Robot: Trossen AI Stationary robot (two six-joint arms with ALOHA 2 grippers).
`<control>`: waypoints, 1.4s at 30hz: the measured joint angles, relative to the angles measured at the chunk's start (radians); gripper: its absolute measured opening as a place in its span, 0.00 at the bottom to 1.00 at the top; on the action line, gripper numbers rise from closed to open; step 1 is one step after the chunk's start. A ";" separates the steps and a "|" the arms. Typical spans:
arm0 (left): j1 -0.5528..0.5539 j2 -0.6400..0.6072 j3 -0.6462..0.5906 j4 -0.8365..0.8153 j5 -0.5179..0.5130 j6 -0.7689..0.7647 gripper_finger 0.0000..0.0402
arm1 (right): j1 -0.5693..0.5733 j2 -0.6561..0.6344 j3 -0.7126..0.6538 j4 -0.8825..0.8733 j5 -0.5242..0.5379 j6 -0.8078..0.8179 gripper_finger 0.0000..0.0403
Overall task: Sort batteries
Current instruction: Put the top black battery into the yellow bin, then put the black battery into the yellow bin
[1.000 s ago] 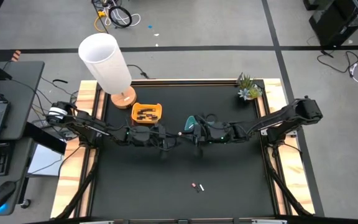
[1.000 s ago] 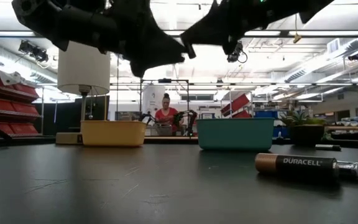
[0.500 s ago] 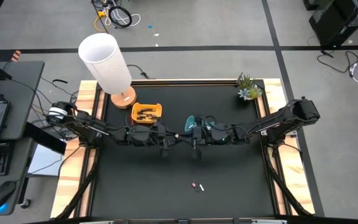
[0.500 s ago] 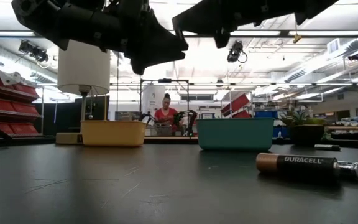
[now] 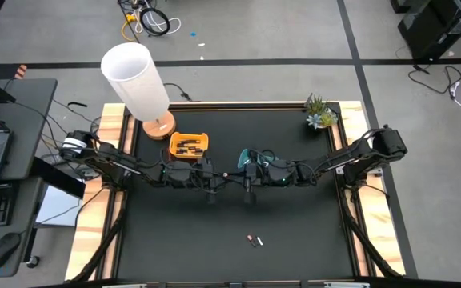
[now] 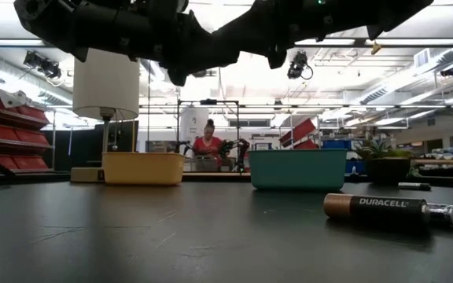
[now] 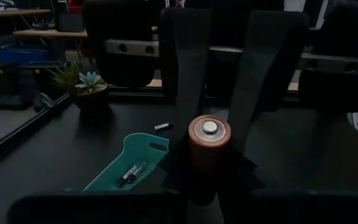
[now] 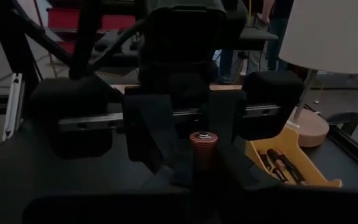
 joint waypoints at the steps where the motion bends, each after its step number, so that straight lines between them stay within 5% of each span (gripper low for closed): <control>1: 0.000 0.000 0.000 0.004 -0.001 0.005 0.16 | -0.002 0.000 0.000 -0.002 -0.001 0.016 0.12; 8: 0.013 -0.008 0.000 -0.051 -0.049 -0.014 0.16 | 0.000 -0.011 0.001 -0.052 0.024 0.057 0.34; 13: 0.016 -0.129 0.000 -0.275 -0.167 -0.020 0.16 | 0.019 -0.088 0.000 -0.212 0.147 0.066 0.42; 18: 0.021 -0.274 0.000 -0.578 -0.374 -0.046 0.16 | 0.047 -0.119 0.000 -0.338 0.254 0.090 0.41; 22: 0.073 -0.319 0.000 -0.743 -0.438 -0.114 0.16 | 0.064 -0.112 -0.037 -0.282 0.261 0.100 0.38; 30: 0.233 -0.252 0.000 -0.841 -0.486 -0.161 0.20 | 0.072 -0.112 -0.192 0.012 0.264 0.117 0.35; 42: 0.295 -0.161 -0.001 -0.855 -0.492 -0.195 0.45 | 0.183 -0.111 -0.247 0.033 0.268 0.291 0.34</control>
